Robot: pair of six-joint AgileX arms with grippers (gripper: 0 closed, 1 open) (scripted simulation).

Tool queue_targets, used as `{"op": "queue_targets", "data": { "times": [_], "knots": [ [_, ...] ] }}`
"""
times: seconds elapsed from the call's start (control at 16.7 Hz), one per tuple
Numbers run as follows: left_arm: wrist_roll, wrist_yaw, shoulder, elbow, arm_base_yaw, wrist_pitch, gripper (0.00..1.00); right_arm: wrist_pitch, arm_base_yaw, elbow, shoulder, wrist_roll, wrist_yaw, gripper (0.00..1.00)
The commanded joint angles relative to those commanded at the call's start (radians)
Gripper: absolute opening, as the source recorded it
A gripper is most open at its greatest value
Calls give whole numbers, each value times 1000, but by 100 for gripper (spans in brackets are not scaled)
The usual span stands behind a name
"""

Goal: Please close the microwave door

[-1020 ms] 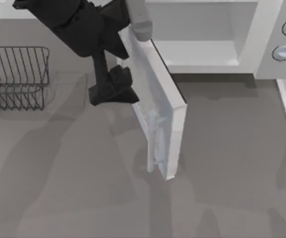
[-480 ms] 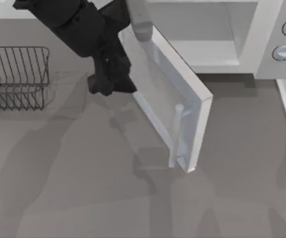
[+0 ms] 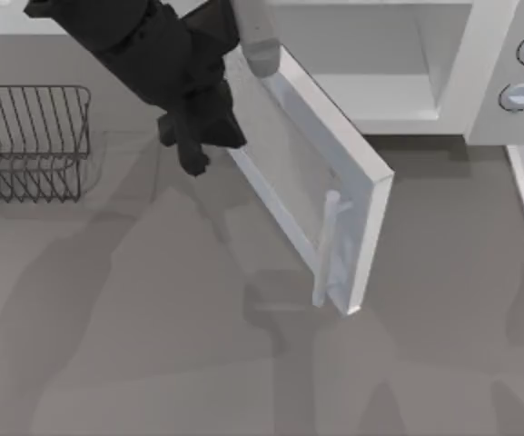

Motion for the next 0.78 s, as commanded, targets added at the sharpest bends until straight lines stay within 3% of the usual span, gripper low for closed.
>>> {"op": "queue_targets", "data": {
  "times": [0.78],
  "knots": [
    [-37,-12,24,29,-34,10,0,0,0,0,0,0,0,100]
  ]
}}
